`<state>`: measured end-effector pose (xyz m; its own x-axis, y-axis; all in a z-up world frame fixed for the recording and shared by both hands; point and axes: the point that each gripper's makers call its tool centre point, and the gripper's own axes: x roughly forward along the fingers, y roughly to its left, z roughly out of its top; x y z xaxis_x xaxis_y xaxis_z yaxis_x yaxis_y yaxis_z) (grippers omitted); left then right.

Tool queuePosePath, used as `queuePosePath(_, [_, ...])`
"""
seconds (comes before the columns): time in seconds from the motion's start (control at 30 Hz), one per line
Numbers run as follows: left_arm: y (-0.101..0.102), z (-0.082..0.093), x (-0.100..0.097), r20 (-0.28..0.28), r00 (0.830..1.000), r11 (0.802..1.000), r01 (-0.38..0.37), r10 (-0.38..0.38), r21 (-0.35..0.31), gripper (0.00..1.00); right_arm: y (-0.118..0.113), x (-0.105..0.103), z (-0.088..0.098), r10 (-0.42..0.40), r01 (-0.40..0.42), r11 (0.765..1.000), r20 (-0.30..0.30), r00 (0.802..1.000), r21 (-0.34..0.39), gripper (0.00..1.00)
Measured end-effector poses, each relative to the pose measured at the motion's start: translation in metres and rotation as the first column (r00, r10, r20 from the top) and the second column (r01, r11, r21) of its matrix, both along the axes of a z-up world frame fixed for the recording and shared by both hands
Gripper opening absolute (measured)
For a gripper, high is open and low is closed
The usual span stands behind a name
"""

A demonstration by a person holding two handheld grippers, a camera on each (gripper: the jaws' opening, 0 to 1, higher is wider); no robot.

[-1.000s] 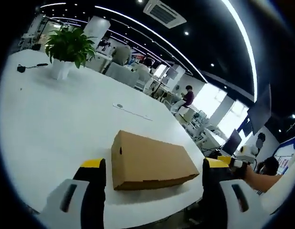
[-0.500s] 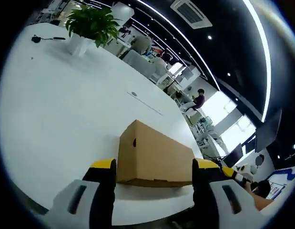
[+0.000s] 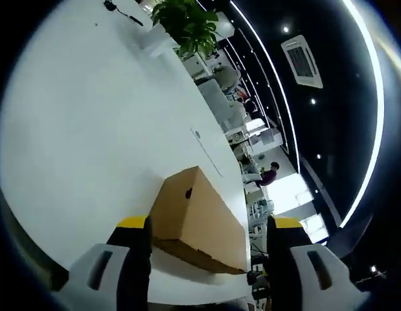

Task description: Operate the shoe box by opening the lid, removing the specified soft item, and placing it in the target area until the item is outside and the box remains undamaged.

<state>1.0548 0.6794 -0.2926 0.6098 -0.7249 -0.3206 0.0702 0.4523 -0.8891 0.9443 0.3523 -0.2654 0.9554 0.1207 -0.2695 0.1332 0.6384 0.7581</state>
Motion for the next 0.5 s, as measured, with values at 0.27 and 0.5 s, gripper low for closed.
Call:
queuePosePath(0.27, [-0.007, -0.022, -0.008, -0.039, 0.999, 0.999, 0.036, -0.035, 0.021, 0.74, 0.012, 0.0, -0.024, -0.012, 0.015, 0.996, -0.031, 0.999, 0.087, 0.53])
queuePosePath(0.5, [-0.02, -0.029, -0.006, -0.074, 0.997, 0.999, 0.033, -0.033, 0.002, 0.66, 0.011, 0.0, -0.034, -0.109, 0.109, 0.974, -0.011, 0.994, 0.197, 0.56])
